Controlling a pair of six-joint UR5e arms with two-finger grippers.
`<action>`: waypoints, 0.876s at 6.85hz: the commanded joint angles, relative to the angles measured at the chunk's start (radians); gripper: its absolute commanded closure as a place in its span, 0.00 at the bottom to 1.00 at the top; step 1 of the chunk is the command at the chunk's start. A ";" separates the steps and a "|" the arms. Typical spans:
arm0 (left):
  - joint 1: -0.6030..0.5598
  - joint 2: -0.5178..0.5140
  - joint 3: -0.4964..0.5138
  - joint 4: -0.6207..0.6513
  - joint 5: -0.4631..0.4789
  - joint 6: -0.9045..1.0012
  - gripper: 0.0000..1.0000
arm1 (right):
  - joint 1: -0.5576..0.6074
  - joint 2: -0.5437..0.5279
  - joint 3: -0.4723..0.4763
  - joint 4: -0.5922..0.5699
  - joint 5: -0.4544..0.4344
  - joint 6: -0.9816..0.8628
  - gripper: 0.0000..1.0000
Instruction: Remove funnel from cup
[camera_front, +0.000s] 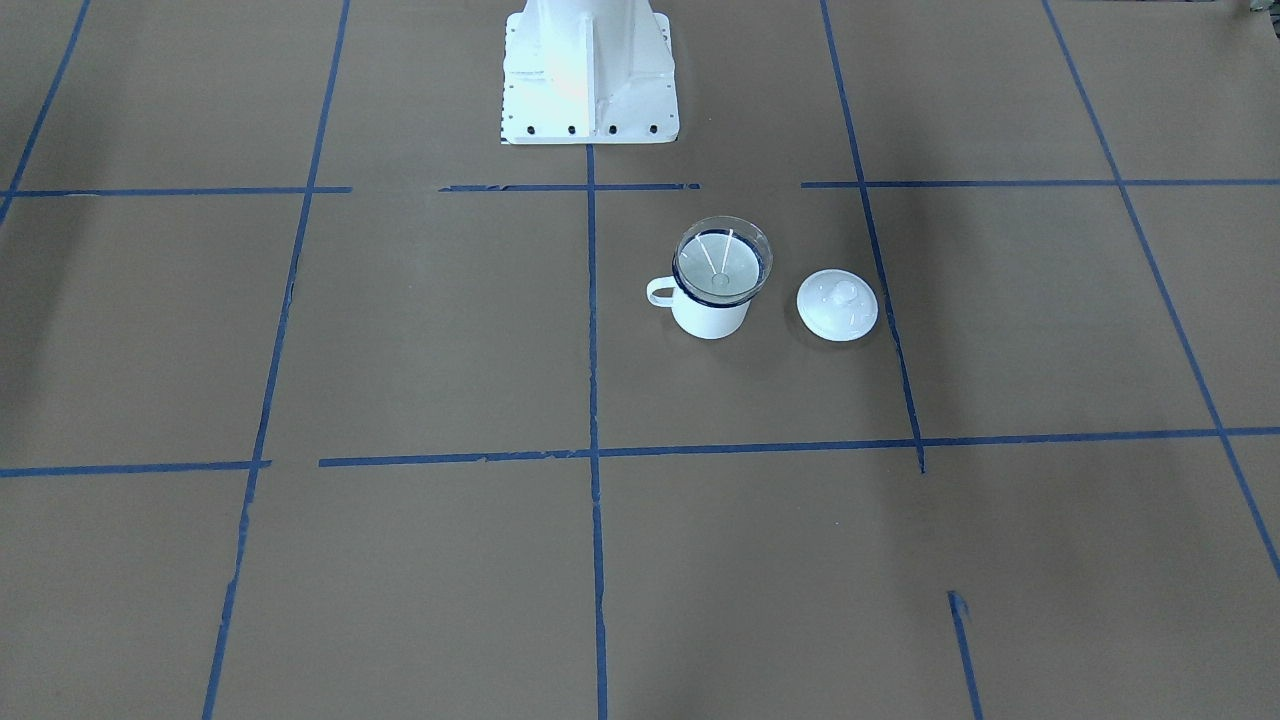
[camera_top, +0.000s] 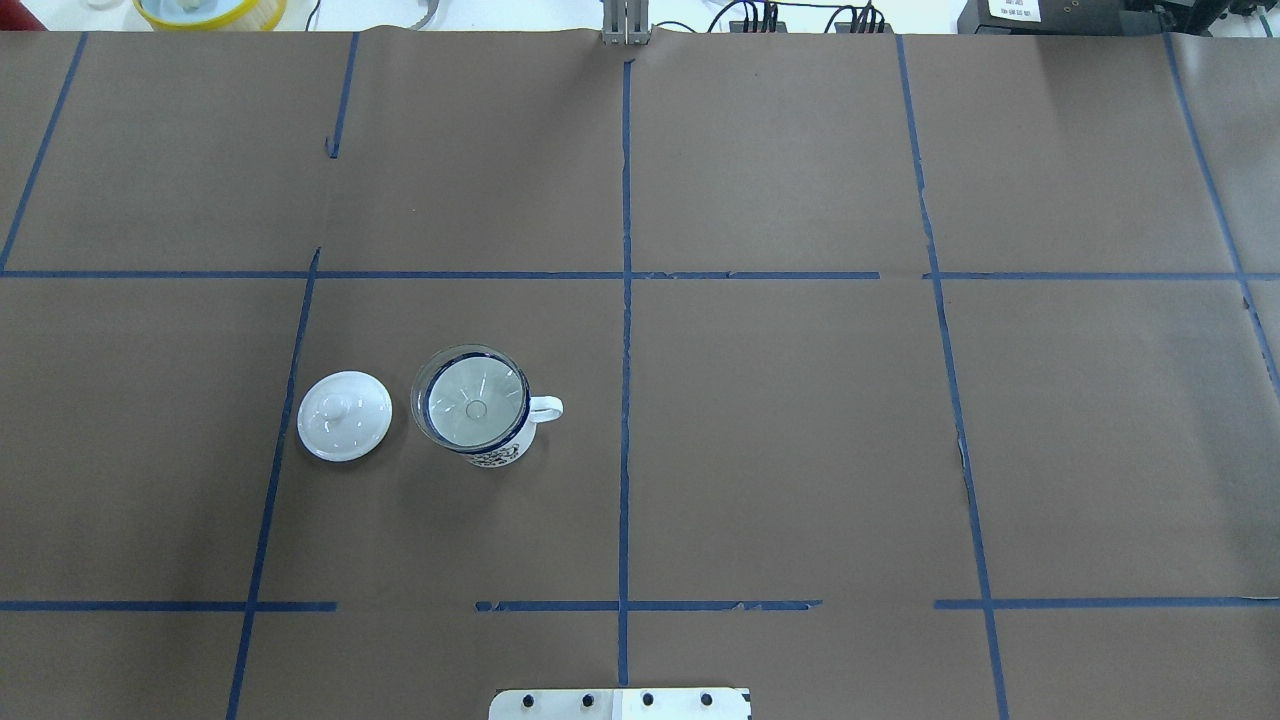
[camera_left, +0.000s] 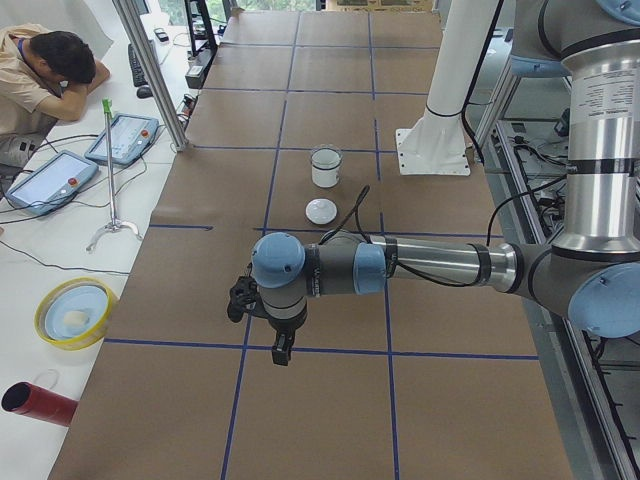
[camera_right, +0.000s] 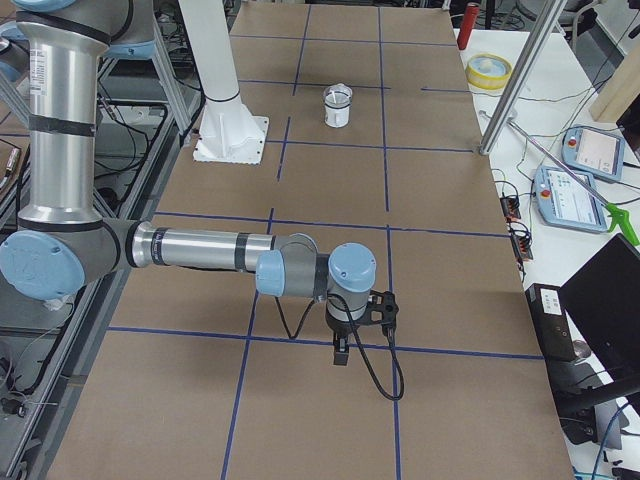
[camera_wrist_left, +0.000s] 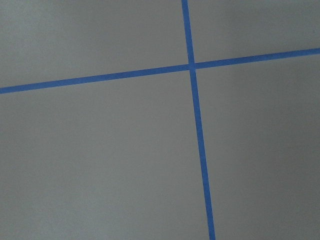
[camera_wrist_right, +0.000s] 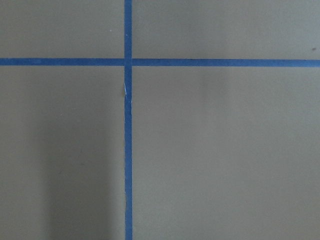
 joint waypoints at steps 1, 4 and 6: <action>0.000 0.007 -0.005 -0.023 0.000 0.002 0.00 | 0.000 0.000 0.000 0.000 0.000 0.000 0.00; 0.005 0.001 -0.074 -0.032 -0.017 0.007 0.00 | 0.000 0.000 0.000 0.000 0.000 0.000 0.00; 0.002 -0.097 -0.096 -0.241 -0.018 -0.005 0.00 | 0.000 0.000 -0.001 0.000 0.000 0.000 0.00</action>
